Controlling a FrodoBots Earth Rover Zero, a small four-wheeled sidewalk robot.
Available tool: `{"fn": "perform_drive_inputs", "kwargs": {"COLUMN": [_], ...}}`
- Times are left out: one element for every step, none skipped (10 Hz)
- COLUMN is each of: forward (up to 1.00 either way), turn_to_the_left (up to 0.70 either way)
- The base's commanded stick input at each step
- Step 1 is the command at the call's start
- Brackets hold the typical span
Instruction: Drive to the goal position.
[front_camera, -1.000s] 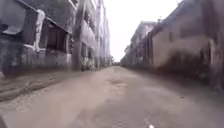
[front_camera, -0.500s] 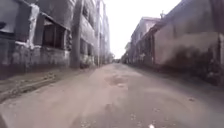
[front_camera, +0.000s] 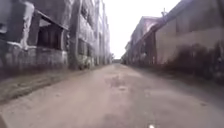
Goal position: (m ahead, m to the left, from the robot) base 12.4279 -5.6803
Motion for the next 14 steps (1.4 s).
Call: {"fn": "perform_drive_inputs", "kwargs": {"forward": [0.50, 0.50, 0.50, 0.50, 0.50, 0.50, 0.50, 0.50, 0.50, 0.50, 0.50, 0.50, 0.50, 0.50], "turn_to_the_left": [0.00, 0.00, 0.00, 0.00, 0.00, 0.00, 0.00, 0.00, 0.00, 0.00, 0.00, 0.00, 0.00, 0.00]}}
